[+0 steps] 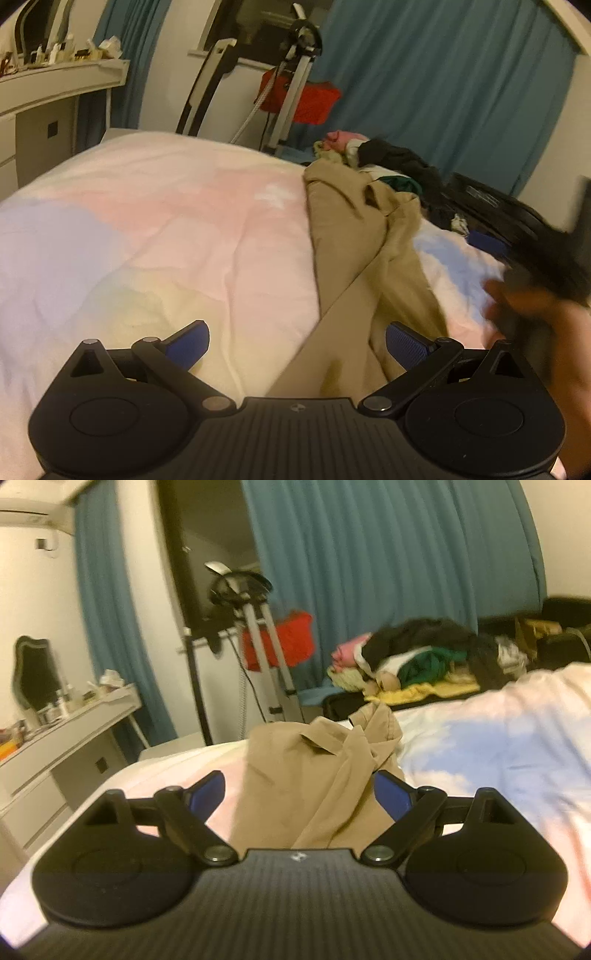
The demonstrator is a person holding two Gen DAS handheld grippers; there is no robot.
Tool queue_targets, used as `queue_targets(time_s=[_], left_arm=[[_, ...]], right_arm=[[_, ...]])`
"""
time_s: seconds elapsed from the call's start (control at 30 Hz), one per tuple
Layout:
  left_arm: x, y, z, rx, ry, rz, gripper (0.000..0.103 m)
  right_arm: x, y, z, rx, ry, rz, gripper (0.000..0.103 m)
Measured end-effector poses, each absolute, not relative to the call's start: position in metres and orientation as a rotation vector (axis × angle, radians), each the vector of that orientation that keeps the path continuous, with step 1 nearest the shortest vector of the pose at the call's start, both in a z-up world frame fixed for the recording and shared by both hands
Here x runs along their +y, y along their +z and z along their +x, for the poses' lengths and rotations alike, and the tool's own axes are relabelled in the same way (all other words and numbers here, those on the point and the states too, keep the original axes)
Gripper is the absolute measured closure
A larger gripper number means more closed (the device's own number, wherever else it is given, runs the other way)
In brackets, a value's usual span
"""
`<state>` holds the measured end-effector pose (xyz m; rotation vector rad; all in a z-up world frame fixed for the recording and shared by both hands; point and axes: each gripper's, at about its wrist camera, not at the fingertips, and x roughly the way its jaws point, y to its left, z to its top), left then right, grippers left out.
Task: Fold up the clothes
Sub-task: 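Move the left tool to the end of the folded shirt strip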
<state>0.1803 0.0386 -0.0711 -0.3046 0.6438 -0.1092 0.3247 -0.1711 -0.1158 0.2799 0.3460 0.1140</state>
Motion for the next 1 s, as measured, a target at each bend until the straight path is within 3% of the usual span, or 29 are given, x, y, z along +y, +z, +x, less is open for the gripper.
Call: queue_targets(time_s=[0.23,0.43,0.63,1.0], left_arm=[[0.031,-0.051,0.147,0.611,-0.16,-0.256,0.0],[0.013,-0.042,0.123,0.587,-0.19,-0.156,0.0],[0.01,-0.053,0.125,0.703,-0.193,-0.177,0.0],[0.032,-0.072,0.126,0.88,-0.12,-0.271,0.001]], right_arm=[[-0.181,-0.093,0.206,0.327,0.133,0.277,0.014],[-0.197,-0.101,0.155,0.332,0.1,0.295,0.014],[-0.212,-0.11,0.104,0.336,0.067,0.313,0.014],[-0.225,-0.118,0.098,0.364,0.098,0.377,0.014]])
